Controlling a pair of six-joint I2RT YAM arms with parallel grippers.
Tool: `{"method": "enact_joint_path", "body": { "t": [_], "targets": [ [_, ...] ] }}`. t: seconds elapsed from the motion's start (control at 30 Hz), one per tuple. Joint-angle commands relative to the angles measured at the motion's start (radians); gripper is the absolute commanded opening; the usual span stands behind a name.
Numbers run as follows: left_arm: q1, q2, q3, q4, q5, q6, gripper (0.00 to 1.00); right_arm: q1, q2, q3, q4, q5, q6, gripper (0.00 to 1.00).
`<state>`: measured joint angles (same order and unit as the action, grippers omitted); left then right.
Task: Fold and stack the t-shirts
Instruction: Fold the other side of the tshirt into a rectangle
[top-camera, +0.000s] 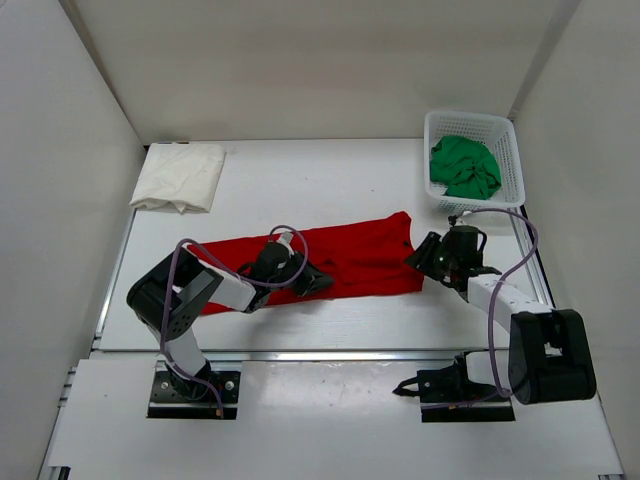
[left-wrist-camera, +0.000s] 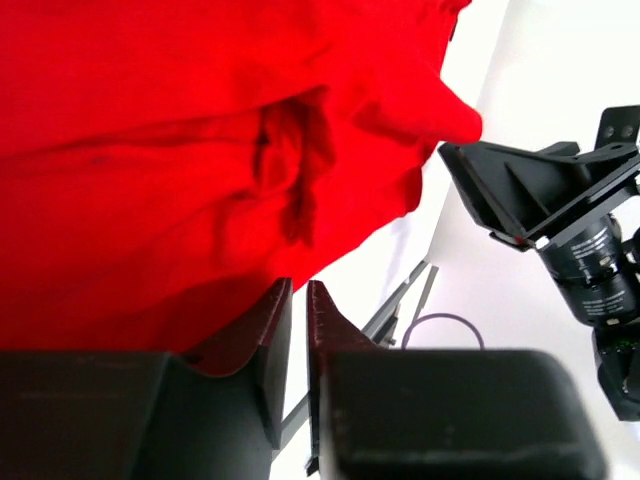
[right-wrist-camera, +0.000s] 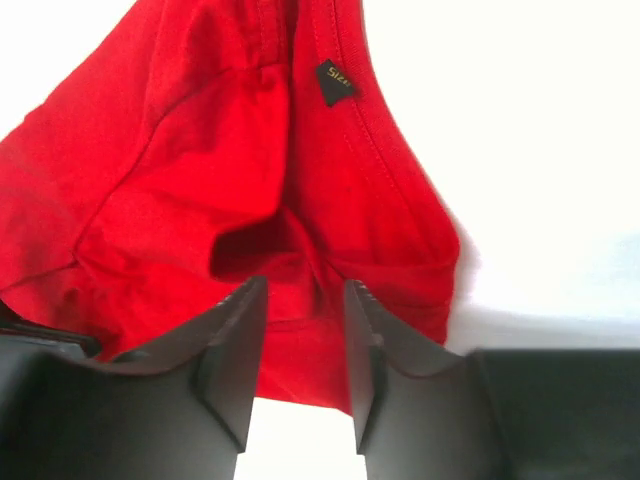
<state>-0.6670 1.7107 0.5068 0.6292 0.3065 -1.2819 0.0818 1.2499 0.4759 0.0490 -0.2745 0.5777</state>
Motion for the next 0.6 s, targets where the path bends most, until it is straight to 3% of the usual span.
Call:
{"method": "enact_joint_path", "body": {
  "t": [0.0,0.07,0.17,0.23,0.47,0.57],
  "targets": [
    [-0.022,0.038,0.071,0.026,0.048,0.015,0.27,0.01,-0.058,-0.012,0.038,0.052,-0.013,0.36],
    [-0.042,0.055,0.101,0.003,0.042,0.026,0.3,0.039,-0.116,-0.029,0.028,0.095,-0.019,0.36],
    [-0.048,0.085,0.143,-0.006,0.026,0.03,0.34,0.053,-0.158,-0.062,0.017,0.097,-0.021,0.19],
    [-0.055,0.109,0.16,-0.022,0.016,0.032,0.33,0.056,-0.144,-0.065,0.008,0.083,-0.024,0.16],
    [-0.06,0.125,0.188,-0.091,-0.05,0.055,0.31,0.075,-0.076,-0.062,0.028,0.078,-0.039,0.25],
    [-0.056,0.084,0.161,-0.123,-0.087,0.075,0.28,0.07,-0.058,-0.057,0.025,0.08,-0.041,0.25]
  ]
}}
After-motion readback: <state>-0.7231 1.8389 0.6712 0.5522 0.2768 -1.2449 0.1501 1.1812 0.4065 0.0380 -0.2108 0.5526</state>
